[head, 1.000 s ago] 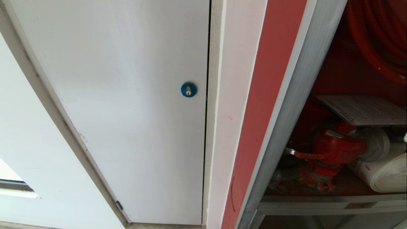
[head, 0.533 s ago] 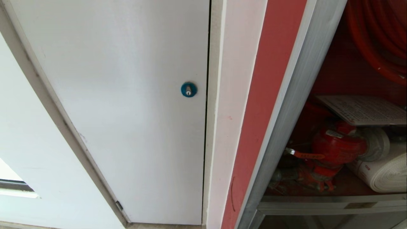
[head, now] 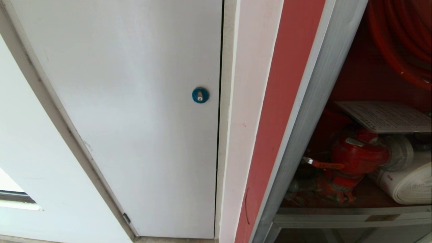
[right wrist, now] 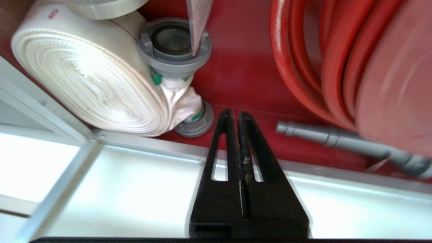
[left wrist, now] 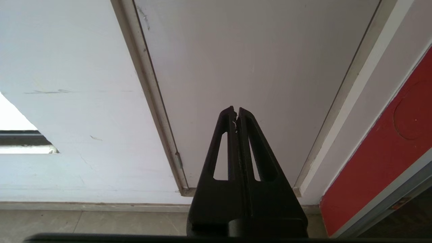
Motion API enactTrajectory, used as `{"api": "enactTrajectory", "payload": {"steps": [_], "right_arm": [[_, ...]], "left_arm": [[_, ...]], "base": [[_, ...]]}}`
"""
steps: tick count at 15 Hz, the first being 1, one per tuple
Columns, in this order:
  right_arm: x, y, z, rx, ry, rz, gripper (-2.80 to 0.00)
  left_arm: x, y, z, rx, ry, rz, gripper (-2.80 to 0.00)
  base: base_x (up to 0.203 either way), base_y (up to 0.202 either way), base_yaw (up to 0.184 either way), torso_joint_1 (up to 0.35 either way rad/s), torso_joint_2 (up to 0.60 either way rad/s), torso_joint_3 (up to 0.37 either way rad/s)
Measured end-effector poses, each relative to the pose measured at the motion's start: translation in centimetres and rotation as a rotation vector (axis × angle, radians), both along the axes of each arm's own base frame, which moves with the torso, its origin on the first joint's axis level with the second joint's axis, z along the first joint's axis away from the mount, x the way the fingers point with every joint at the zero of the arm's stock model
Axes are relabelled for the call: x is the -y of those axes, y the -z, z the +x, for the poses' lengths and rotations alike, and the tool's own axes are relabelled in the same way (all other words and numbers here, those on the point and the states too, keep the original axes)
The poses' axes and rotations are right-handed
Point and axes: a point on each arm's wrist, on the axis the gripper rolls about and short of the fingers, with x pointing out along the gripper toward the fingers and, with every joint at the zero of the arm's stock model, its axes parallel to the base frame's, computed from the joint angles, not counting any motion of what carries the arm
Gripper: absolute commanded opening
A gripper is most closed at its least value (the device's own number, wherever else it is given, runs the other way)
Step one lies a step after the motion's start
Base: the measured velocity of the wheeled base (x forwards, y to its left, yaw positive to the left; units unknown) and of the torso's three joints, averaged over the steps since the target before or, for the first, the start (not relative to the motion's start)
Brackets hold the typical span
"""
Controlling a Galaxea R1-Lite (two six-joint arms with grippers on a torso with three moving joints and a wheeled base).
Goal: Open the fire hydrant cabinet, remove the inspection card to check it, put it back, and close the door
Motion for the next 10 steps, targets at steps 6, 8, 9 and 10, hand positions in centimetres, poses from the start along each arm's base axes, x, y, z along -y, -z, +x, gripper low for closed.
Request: {"api": "enactTrajectory", "payload": {"steps": [6, 8, 9, 10], "right_arm": [[-0.11, -0.53, -0.45, 0.044, 0.006, 0.024, -2.8], [-0.16, -0.27, -0.68, 0.068, 0.016, 0.077, -2.8], [-0.19, -0.12, -0.81, 0.082, 0.017, 0.108, -2.8], [-0.23, 0.09, -0.93, 0.101, 0.017, 0.152, -2.8]], "left_arm": [[0.0, 0.0, 0.0, 0.0, 0.0, 0.0, -2.8], [0.0, 0.0, 0.0, 0.0, 0.0, 0.0, -2.8], [0.0, 0.0, 0.0, 0.0, 0.0, 0.0, -2.8], [0.0, 0.0, 0.0, 0.0, 0.001, 0.0, -2.8]], "base": [[0.0, 0.0, 0.0, 0.0, 0.0, 0.0], [0.0, 0.0, 0.0, 0.0, 0.0, 0.0], [0.0, 0.0, 0.0, 0.0, 0.0, 0.0], [0.0, 0.0, 0.0, 0.0, 0.0, 0.0]]}}
